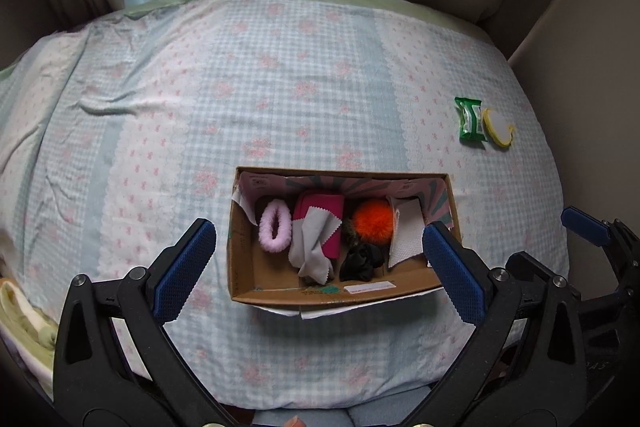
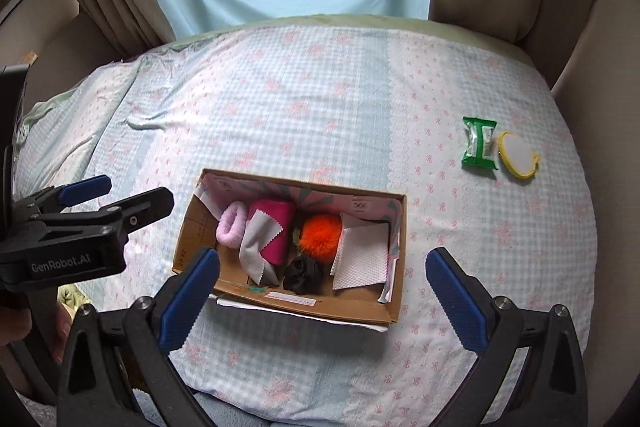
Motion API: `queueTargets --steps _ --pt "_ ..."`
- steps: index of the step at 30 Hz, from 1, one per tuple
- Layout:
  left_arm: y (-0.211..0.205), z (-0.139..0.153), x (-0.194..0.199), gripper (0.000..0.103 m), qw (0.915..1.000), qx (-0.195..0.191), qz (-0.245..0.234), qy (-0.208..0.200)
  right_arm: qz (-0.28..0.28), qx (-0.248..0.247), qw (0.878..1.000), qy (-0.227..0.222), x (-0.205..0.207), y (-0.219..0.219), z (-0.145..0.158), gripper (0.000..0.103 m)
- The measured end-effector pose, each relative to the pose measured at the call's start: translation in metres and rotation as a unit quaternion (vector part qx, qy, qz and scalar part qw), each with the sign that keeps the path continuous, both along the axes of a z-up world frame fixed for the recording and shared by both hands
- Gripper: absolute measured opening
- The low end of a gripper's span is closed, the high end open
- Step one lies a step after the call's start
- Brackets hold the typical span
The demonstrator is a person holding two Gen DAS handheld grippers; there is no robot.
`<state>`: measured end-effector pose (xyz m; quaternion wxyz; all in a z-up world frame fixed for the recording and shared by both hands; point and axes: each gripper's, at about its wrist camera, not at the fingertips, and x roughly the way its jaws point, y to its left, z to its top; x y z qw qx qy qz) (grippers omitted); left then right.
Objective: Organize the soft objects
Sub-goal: 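Move both tools toward the green wipes pack and yellow mesh pad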
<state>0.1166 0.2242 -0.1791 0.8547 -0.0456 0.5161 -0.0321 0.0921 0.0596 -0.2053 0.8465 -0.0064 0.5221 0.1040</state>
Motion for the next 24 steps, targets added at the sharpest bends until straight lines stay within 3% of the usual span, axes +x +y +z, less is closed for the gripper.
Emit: queueTargets --steps 5,8,14,24 --pt "-0.005 0.061 -0.031 0.103 0.9962 0.013 -0.002 -0.086 -0.053 -0.011 0.995 -0.079 -0.026 -0.026 0.059 0.103" --pt "-0.009 0.083 -0.043 0.103 0.9934 0.009 -0.007 -0.114 -0.088 -0.024 0.989 -0.118 -0.042 -0.042 0.085 0.103" --pt "-0.031 0.095 -0.052 0.103 0.9908 0.002 -0.028 -0.133 -0.126 -0.027 0.980 -0.154 -0.064 -0.066 0.111 0.103" --pt "-0.098 0.094 -0.031 0.103 0.9911 -0.015 -0.047 -0.124 -0.159 -0.012 0.972 -0.175 -0.069 -0.127 0.122 0.103"
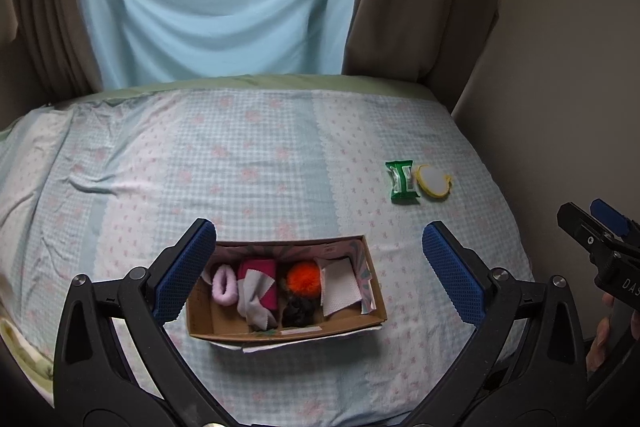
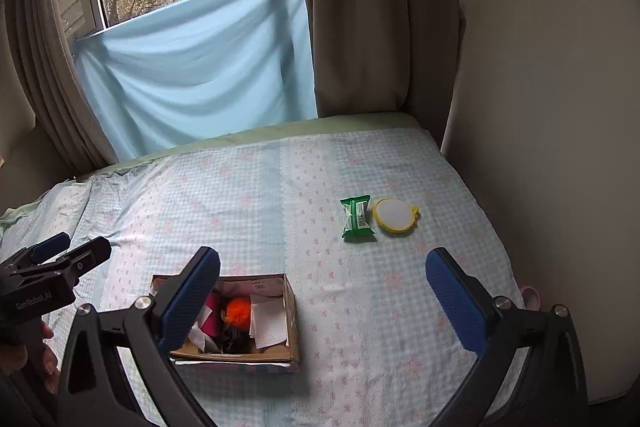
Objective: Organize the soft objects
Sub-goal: 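Move both tools toward the green wipes pack and yellow mesh pad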
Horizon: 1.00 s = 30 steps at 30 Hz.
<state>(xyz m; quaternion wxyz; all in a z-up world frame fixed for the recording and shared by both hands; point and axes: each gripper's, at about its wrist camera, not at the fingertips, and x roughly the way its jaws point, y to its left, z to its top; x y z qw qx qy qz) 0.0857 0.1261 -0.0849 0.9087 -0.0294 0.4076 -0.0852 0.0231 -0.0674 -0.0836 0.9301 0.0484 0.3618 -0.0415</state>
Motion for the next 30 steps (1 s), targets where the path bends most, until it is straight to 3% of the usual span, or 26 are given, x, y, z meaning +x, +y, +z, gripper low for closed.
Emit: queueTargets --steps 7,14,20,30 --pt "-0.074 -0.015 0.033 0.103 0.9993 -0.015 0.030 0.018 0.027 0.002 1.000 0.008 0.037 -0.070 -0.004 0.103" --pt "-0.154 -0.057 0.084 0.103 0.9985 -0.014 0.036 0.040 0.066 0.010 0.997 0.025 0.099 -0.145 -0.032 0.103" --pt "-0.209 -0.110 0.140 0.103 0.9978 -0.008 0.024 0.061 0.085 0.023 0.995 0.052 0.159 -0.187 -0.084 0.103" --pt "-0.260 -0.234 0.241 0.102 0.9942 0.005 -0.025 0.104 0.084 0.049 0.991 0.096 0.243 -0.222 -0.195 0.103"
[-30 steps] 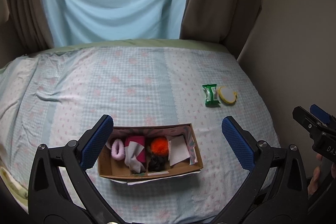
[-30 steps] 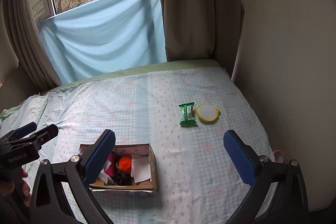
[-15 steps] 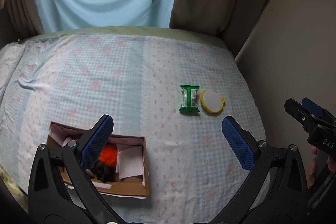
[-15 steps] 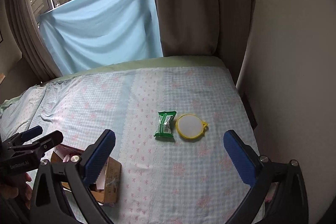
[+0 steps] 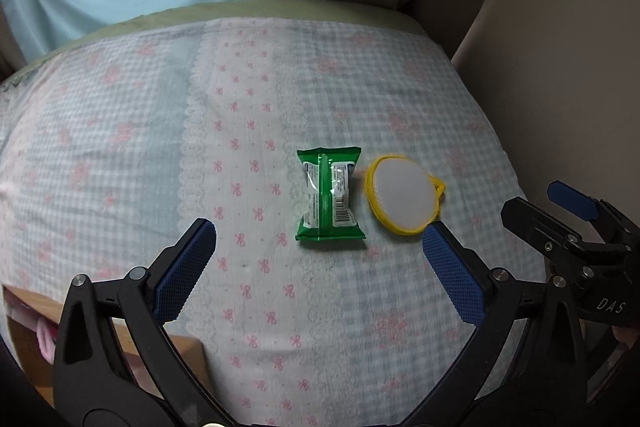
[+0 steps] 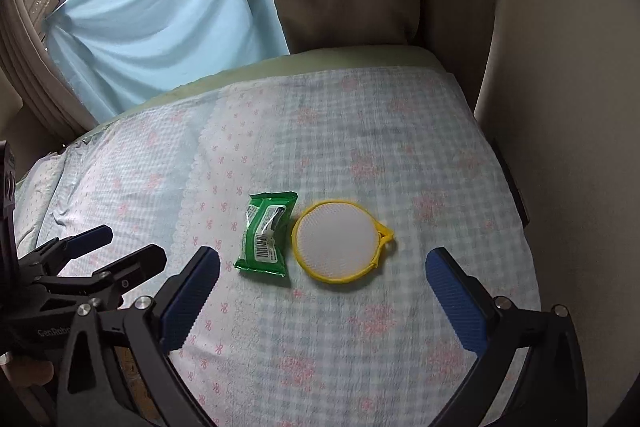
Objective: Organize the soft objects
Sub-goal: 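Move both tools toward the green wipes pack and yellow mesh pad, then grasp the green wipes pack with the left tool while the right tool grasps the yellow mesh pad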
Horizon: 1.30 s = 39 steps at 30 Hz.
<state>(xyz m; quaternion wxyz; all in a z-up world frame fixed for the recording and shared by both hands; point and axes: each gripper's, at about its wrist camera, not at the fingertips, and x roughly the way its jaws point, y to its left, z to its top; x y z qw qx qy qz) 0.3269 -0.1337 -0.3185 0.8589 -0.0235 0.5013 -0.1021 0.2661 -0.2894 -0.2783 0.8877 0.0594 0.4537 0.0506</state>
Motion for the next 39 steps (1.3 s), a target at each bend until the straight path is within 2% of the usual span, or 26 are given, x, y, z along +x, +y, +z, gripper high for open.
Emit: queueTargets --steps 11,19,24,26,27,32,34,39 --pt "-0.008 -0.112 0.070 0.096 0.9982 -0.005 -0.027 0.053 0.014 0.014 0.998 0.060 0.085 -0.010 -0.102 0.103" --pt "-0.025 -0.149 0.078 0.094 0.9956 0.013 -0.066 0.065 0.030 0.020 0.995 0.094 0.112 -0.002 -0.143 0.103" --pt "-0.036 -0.157 0.080 0.075 0.9945 0.021 -0.085 0.057 0.026 -0.008 0.993 0.113 0.120 0.008 -0.159 0.103" --pt "-0.040 -0.156 0.081 0.054 0.9942 0.026 -0.092 0.049 0.029 -0.022 0.993 0.114 0.122 0.011 -0.162 0.102" --pt "-0.041 -0.157 0.081 0.049 0.9939 0.030 -0.095 0.048 0.030 -0.027 0.993 0.114 0.122 0.012 -0.165 0.100" --pt "-0.042 -0.157 0.079 0.042 0.9931 0.035 -0.105 0.040 0.018 -0.034 0.993 0.112 0.121 0.008 -0.168 0.086" --pt "-0.042 -0.155 0.077 0.041 0.9928 0.036 -0.107 0.039 0.017 -0.042 0.993 0.111 0.120 0.009 -0.168 0.073" --pt "-0.042 -0.153 0.074 0.039 0.9931 0.031 -0.107 0.038 0.023 -0.053 0.993 0.102 0.115 0.011 -0.164 0.055"
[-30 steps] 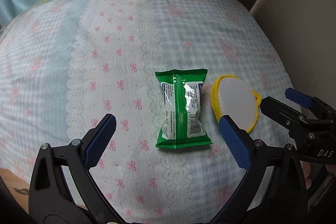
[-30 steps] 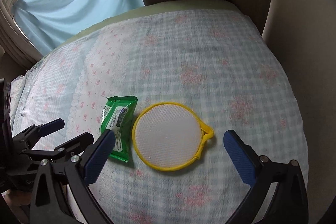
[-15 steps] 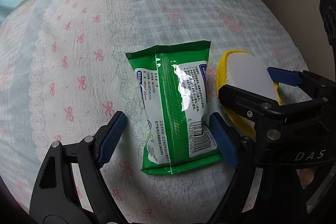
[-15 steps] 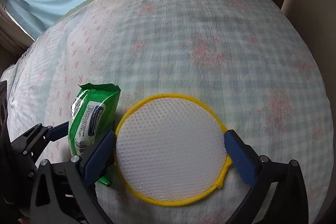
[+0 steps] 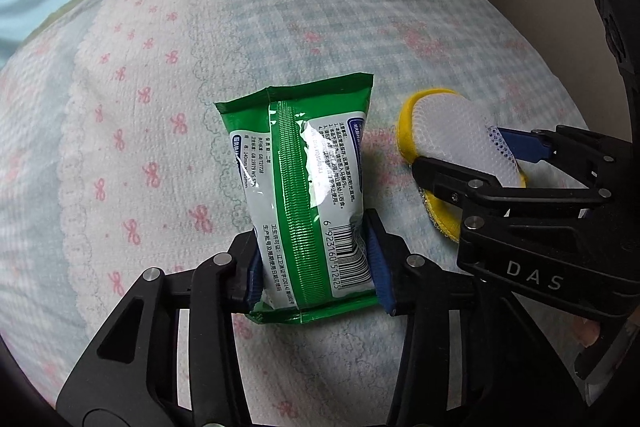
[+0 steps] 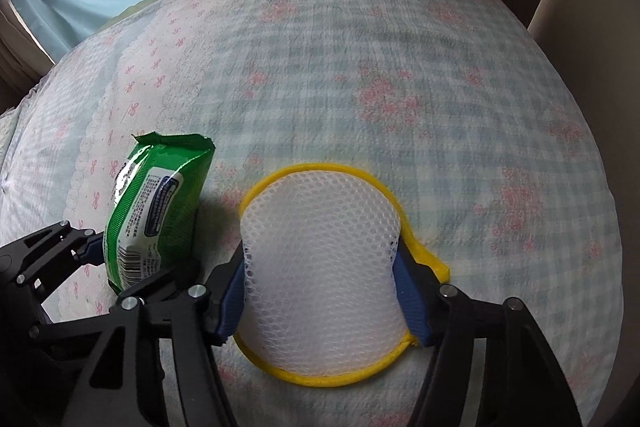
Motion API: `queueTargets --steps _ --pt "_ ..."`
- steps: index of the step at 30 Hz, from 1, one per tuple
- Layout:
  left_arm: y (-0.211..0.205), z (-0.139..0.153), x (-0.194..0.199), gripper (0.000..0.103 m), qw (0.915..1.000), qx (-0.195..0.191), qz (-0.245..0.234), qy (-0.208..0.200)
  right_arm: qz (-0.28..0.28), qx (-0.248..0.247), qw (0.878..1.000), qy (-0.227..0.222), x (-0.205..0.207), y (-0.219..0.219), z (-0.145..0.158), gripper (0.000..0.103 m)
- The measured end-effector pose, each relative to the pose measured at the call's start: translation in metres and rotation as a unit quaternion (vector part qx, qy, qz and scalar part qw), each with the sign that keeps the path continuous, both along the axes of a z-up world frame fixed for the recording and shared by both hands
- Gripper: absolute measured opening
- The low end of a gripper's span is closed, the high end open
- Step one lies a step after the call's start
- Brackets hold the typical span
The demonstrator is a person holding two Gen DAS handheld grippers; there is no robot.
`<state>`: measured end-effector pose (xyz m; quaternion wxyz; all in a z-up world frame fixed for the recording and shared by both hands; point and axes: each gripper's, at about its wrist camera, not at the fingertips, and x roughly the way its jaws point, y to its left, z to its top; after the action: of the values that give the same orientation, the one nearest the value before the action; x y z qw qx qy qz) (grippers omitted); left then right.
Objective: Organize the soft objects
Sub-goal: 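Grasp the green wipes pack with the left tool while the right tool grasps the yellow mesh pad, then lift and carry the wipes pack and mesh pad over the box with both tools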
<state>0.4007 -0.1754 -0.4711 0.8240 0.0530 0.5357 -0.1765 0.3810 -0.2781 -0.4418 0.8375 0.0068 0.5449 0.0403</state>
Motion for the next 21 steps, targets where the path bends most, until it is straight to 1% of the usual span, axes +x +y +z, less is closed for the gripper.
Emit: queueTargets --steps 1,2,4,7,10,17,21 --pt "0.001 0.001 0.000 0.039 1.0000 -0.002 0.002 0.000 0.000 0.001 1.000 -0.002 -0.001 0.000 0.002 0.051" --pt "0.002 0.003 0.000 0.039 1.0000 -0.004 0.004 -0.002 -0.001 0.003 1.000 -0.004 -0.002 -0.001 0.004 0.049" --pt "0.004 0.007 -0.001 0.039 0.9999 -0.005 0.007 -0.006 -0.004 0.008 1.000 -0.010 -0.005 -0.004 0.008 0.039" --pt "0.006 0.011 -0.003 0.038 0.9999 -0.006 0.010 -0.008 -0.004 0.012 1.000 -0.014 -0.006 -0.005 0.012 0.030" --pt "0.009 0.016 -0.005 0.038 0.9998 -0.011 0.016 -0.010 -0.002 0.012 1.000 -0.021 -0.008 -0.005 0.018 0.024" --pt "0.015 0.039 -0.013 0.038 0.9993 -0.019 0.021 -0.026 -0.007 0.025 0.999 -0.040 -0.017 -0.005 0.038 0.020" --pt "0.016 0.068 -0.022 0.038 0.9987 -0.025 0.026 -0.036 -0.010 0.029 0.998 -0.057 -0.025 -0.004 0.064 0.019"
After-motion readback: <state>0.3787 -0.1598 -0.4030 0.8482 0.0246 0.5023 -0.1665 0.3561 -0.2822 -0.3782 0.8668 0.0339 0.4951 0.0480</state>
